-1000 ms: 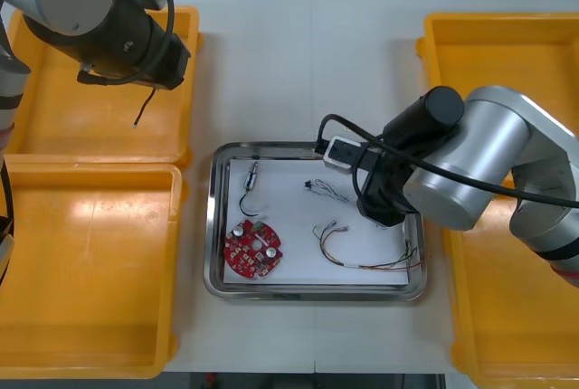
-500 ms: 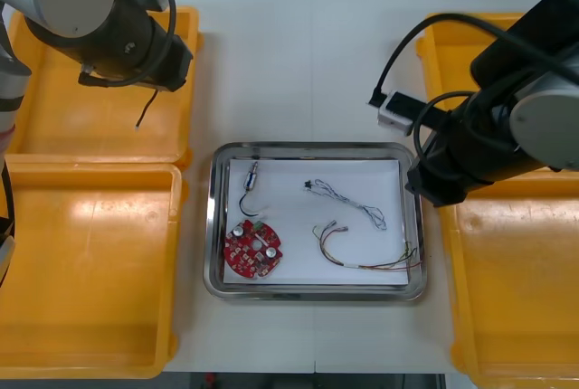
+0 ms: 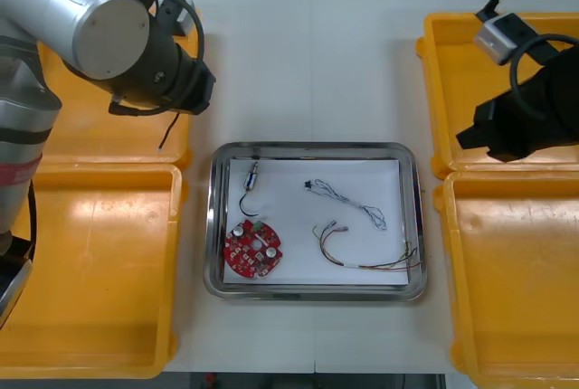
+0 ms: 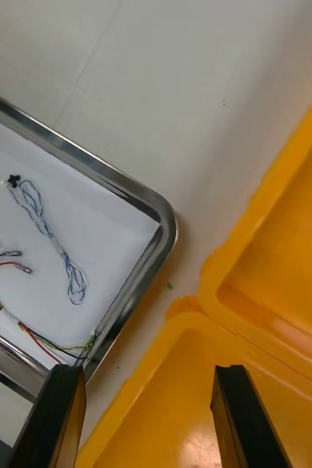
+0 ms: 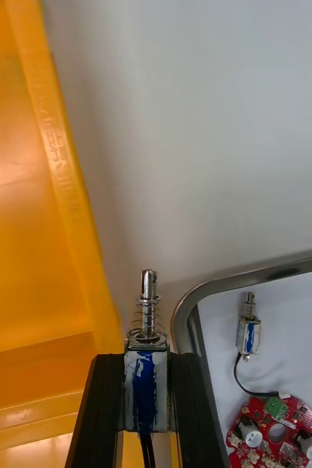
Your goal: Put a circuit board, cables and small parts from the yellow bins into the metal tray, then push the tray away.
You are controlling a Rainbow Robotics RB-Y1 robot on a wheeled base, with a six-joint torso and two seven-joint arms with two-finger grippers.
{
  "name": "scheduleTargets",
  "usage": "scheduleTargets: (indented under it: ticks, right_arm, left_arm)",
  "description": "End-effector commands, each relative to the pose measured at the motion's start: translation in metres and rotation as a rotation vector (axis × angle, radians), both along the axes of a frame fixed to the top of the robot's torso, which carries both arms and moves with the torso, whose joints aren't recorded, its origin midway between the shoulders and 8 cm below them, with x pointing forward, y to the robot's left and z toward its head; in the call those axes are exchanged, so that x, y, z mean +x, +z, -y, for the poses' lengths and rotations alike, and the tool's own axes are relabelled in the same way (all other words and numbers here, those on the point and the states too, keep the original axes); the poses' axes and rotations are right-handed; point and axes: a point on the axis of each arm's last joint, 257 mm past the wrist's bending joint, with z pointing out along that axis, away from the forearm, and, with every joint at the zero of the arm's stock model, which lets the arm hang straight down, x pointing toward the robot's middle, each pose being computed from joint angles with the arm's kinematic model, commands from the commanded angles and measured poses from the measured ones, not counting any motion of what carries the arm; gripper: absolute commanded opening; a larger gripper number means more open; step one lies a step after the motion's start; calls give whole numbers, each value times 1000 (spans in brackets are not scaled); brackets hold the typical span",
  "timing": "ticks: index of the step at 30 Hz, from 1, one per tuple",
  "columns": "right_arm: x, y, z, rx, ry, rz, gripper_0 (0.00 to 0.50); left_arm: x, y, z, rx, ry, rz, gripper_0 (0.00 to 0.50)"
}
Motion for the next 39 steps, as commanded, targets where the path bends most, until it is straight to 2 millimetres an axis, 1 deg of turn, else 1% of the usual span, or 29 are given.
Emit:
scheduleTargets:
  ticks: [1,2,3,4,5,6,7,8,9,10,11,15,16,17,20,23,29,34,39]
  right_arm:
    - [-11,8,63,38,-180,-13,500]
    - [-12,8,69,41,-196,-14,500]
    - [-15,9,80,40,-224,-12,500]
    - [-16,8,85,42,-239,-14,500]
    - [-19,8,99,38,-273,-14,500]
    - [-19,8,99,38,-273,-14,500]
    - [-23,5,114,32,-314,-20,500]
    - [-23,5,114,32,-314,-20,500]
    - [-27,2,126,32,-353,-24,500]
    - [-28,2,130,31,-364,-23,500]
    - [-32,-1,141,30,-399,-25,500]
    - [-37,-7,159,29,-457,-36,500]
    - [-38,-8,160,29,-459,-38,500]
    - [-41,-13,166,32,-478,-52,500]
    - [-48,-21,177,39,-511,-77,500]
    - [-57,-31,184,37,-533,-103,500]
    - [-72,-46,196,28,-569,-144,500]
    - [-73,-48,198,24,-574,-148,500]
    - [-73,-49,201,24,-594,-148,500]
  left_arm:
    - [-14,-7,33,-72,66,4,0]
    - [-15,-8,36,-76,68,5,0]
    - [-18,-11,40,-78,72,3,0]
    - [-19,-12,43,-80,70,1,0]
    - [-22,-14,49,-83,69,1,0]
    - [-22,-14,49,-83,69,1,0]
    - [-27,-18,56,-80,67,-1,0]
    - [-27,-18,56,-80,67,-1,0]
    - [-31,-23,64,-78,63,-5,0]
    - [-32,-25,66,-78,64,-4,0]
    - [-36,-30,72,-70,65,-2,0]
    - [-41,-43,84,-51,60,4,0]
    - [-41,-44,85,-52,59,5,0]
    - [-43,-51,90,-56,57,6,0]
    - [-45,-61,99,-62,56,20,0]
    - [-46,-72,108,-64,54,37,0]
    - [-52,-90,118,-58,29,32,0]
    - [-52,-104,123,-50,21,34,0]
    - [-42,-118,125,-53,24,37,0]
